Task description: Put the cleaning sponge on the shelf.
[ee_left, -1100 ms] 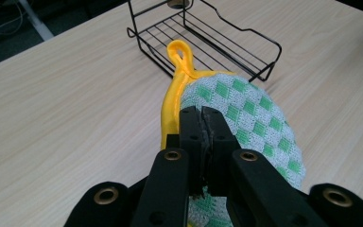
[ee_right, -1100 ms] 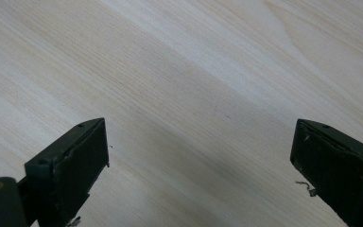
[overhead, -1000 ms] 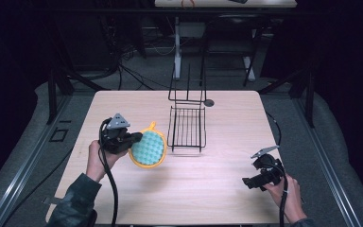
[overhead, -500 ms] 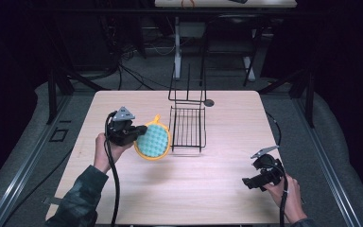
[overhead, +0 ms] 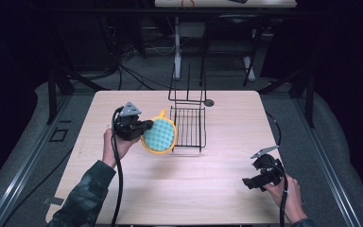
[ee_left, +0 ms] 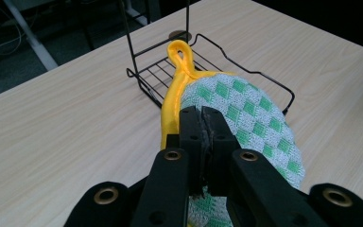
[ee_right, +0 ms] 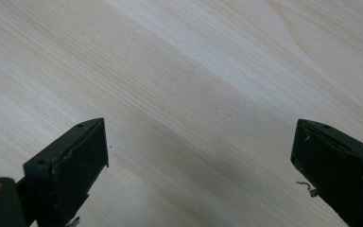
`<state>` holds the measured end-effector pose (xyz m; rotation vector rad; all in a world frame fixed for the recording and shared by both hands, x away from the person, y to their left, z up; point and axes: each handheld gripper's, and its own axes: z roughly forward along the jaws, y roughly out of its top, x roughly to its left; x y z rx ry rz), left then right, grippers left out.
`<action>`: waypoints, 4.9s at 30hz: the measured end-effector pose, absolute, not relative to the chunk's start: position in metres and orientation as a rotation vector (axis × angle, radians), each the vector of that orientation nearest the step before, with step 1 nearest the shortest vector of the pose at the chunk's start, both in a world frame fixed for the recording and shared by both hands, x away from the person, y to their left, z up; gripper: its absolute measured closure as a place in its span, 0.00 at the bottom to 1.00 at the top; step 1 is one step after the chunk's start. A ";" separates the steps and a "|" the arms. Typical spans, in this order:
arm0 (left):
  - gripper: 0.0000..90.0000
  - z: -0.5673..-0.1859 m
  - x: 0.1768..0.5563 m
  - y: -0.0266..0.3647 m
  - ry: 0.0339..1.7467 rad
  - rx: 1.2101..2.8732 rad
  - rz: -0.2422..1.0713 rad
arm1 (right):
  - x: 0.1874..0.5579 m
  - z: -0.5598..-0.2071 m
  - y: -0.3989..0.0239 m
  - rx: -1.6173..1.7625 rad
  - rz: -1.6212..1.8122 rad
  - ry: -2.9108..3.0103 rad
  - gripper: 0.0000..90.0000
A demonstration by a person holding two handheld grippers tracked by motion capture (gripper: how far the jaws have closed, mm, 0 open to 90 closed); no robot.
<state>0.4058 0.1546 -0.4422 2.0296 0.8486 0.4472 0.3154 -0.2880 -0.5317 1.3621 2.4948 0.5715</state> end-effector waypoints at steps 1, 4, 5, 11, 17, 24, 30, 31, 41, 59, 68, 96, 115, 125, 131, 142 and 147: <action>0.98 -0.442 0.407 0.153 0.848 2.030 0.444 | 0.316 -0.532 -0.288 1.356 0.573 2.498 0.05; 0.98 -0.440 0.409 0.150 0.846 2.020 0.443 | 0.316 -0.532 -0.288 1.352 0.572 2.496 0.05; 0.98 -0.440 0.409 0.149 0.846 2.015 0.450 | 0.316 -0.532 -0.288 1.352 0.572 2.496 0.05; 0.98 -0.441 0.413 0.143 0.831 2.015 0.450 | 0.316 -0.532 -0.288 1.353 0.567 2.499 0.05; 0.98 -0.443 0.419 0.134 0.822 2.006 0.455 | 0.316 -0.532 -0.288 1.356 0.570 2.499 0.05; 0.98 -0.445 0.422 0.130 0.823 1.965 0.456 | 0.316 -0.532 -0.289 1.359 0.568 2.500 0.05; 0.98 -0.446 0.425 0.124 0.825 1.957 0.452 | 0.315 -0.532 -0.288 1.364 0.568 2.498 0.05; 0.98 -0.446 0.426 0.123 0.823 1.953 0.450 | 0.315 -0.532 -0.288 1.365 0.568 2.498 0.05; 0.98 -0.450 0.430 0.112 0.826 1.936 0.462 | 0.316 -0.533 -0.289 1.358 0.572 2.497 0.05; 0.98 -0.462 0.441 0.097 0.851 1.928 0.451 | 0.316 -0.533 -0.289 1.357 0.567 2.504 0.05; 0.98 -0.468 0.447 0.092 0.876 1.918 0.448 | 0.316 -0.533 -0.288 1.358 0.565 2.507 0.05; 0.98 -0.512 0.485 0.069 1.013 1.924 0.313 | 0.314 -0.533 -0.288 1.353 0.567 2.513 0.05; 0.98 -0.529 0.499 0.068 1.098 1.972 0.295 | 0.314 -0.534 -0.287 1.359 0.568 2.512 0.05; 0.97 -0.529 0.504 0.065 1.106 1.977 0.310 | 0.314 -0.533 -0.288 1.353 0.575 2.511 0.05; 0.95 -0.530 0.504 0.066 1.113 1.961 0.308 | 0.314 -0.533 -0.288 1.352 0.575 2.512 0.05; 0.44 -0.526 0.504 0.079 1.135 1.927 0.283 | 0.313 -0.533 -0.288 1.350 0.584 2.506 0.05; 0.26 -0.517 0.500 0.088 1.115 1.923 0.299 | 0.313 -0.532 -0.288 1.351 0.577 2.509 0.05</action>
